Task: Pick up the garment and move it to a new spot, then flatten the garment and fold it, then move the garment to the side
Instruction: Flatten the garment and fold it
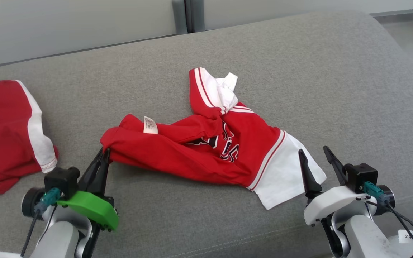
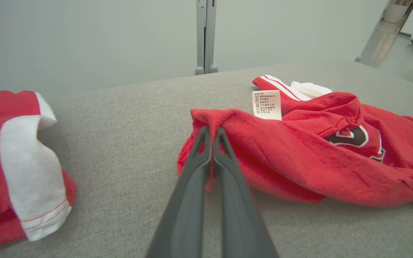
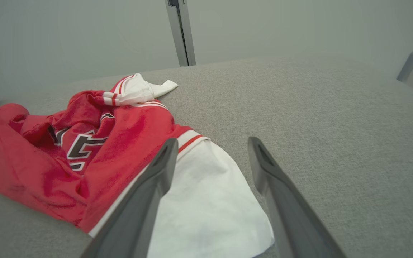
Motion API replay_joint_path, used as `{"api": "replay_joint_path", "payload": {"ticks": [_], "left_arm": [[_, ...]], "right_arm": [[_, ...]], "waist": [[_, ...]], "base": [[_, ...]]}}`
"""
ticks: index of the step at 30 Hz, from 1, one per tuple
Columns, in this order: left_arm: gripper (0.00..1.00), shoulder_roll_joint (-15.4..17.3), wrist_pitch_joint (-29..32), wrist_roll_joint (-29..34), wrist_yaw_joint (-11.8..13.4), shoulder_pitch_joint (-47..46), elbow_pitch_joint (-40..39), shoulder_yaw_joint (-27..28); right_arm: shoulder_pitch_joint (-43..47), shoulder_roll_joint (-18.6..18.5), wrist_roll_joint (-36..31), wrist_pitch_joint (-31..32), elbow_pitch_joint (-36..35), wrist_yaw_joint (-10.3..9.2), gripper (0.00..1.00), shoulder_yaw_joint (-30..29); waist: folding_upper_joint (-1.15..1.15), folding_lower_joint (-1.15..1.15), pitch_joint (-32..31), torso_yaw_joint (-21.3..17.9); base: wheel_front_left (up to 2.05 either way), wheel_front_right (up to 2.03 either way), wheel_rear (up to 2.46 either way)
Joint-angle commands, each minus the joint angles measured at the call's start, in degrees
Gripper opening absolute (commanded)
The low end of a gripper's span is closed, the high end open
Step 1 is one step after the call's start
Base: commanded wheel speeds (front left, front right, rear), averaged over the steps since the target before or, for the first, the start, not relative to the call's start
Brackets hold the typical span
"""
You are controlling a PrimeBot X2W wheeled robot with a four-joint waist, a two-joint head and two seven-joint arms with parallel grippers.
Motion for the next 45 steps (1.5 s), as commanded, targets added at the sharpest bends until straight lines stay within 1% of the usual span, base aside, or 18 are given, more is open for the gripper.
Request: {"api": "replay_joint_path", "payload": {"ticks": [1,4,10,15,16,17,18,19,21,27,30,35,38,42,45], "left_arm": [[0.0,-0.28,-0.11,0.44,0.13,3.42,-1.91,0.69],[0.0,-0.79,-0.11,0.13,-0.19,7.65,-3.13,1.39],[0.0,-2.83,-0.11,-0.8,-0.81,10.61,-2.5,1.24],[0.0,-4.11,0.16,-1.26,-1.22,11.85,1.99,-0.09],[0.13,-4.16,0.21,-1.14,-1.23,11.72,3.19,-0.34],[0.44,-4.29,0.23,-1.64,-1.23,11.55,4.53,-0.18],[1.0,-4.28,0.2,-1.67,-1.2,11.24,5.66,-0.12],[1.0,-4.48,0.06,-2.31,-1.23,10.53,6.95,0.5],[1.0,-4.29,-0.09,-2.5,-1.33,9.92,6.84,1.16],[1.0,-3.3,-0.12,-1.08,-1.3,9.27,2.56,3.9],[1.0,-2.83,-0.14,-0.48,-1.29,8.25,2.66,4.19],[1.0,-1.9,0.04,-0.28,-1.45,5.7,5.1,3.75],[1.0,-1.06,1.14,-0.35,-1.55,3.9,7.31,3.12],[1.0,-0.72,1.72,-1.38,-1.69,2.03,10.05,2.58],[1.0,-0.61,3.28,-2.18,-1.66,1.1,12.55,1.79]], "right_arm": [[0.74,-0.05,0.12,-0.25,-0.02,-0.02,1.0,-0.3],[0.71,-0.08,0.07,-0.24,0.12,-0.02,1.0,-0.32],[0.24,-0.38,0.34,-0.24,0.48,-0.02,1.0,0.14],[0.03,-0.35,0.31,-0.25,0.7,-0.02,1.0,0.46],[0.01,-0.34,0.3,-0.24,0.76,-0.02,1.0,0.51],[-0.03,-0.35,0.32,-0.24,0.79,-0.02,1.0,0.6],[-0.09,-0.38,0.38,-0.25,0.85,-0.02,1.0,0.65],[-0.2,-0.57,0.6,-0.24,0.9,-0.02,1.0,0.56],[-0.13,-0.65,0.71,-0.24,0.86,-0.02,1.0,0.5],[-0.07,-0.57,0.74,-0.24,0.87,-0.02,1.0,0.52],[-0.52,-0.42,0.8,-0.24,0.96,-0.02,1.0,0.88],[-1.02,-0.28,1.16,-0.25,1.28,-0.02,1.0,1.02],[-1.16,-0.25,1.27,-0.24,1.46,-0.02,1.0,1.04],[-1.45,-0.16,1.23,-0.24,1.5,-0.02,1.0,0.87],[-1.42,-0.08,1.23,-0.24,1.58,-0.02,1.0,0.79]], "waist": [[0.0,0.0,-0.43,2.18],[0.0,0.0,-0.54,3.62],[0.0,0.0,-0.73,5.28],[0.0,0.0,-0.7,5.63],[0.0,0.0,-0.69,5.59],[0.0,0.0,-0.66,5.5],[0.0,0.0,-0.63,5.36],[0.0,0.0,-0.59,5.07],[0.0,0.0,-0.58,4.79],[0.0,0.0,-0.48,3.75],[0.0,0.0,-0.44,2.69],[0.0,0.0,0.03,0.57],[0.0,0.0,0.57,-0.7],[0.0,0.0,1.28,-2.04],[0.0,0.0,1.55,-2.54]], "base": [[0.0,0.0,0.0],[0.0,0.0,0.0],[0.0,0.0,0.0],[0.0,0.0,0.0],[0.0,0.0,0.0],[0.0,0.0,0.0],[0.0,0.0,0.0],[0.0,0.0,0.0],[0.0,0.0,0.0],[0.0,0.0,0.0],[0.0,0.0,0.0],[0.0,0.0,0.0],[0.0,0.0,0.0],[0.0,0.0,0.0],[0.0,0.0,0.0]]}}
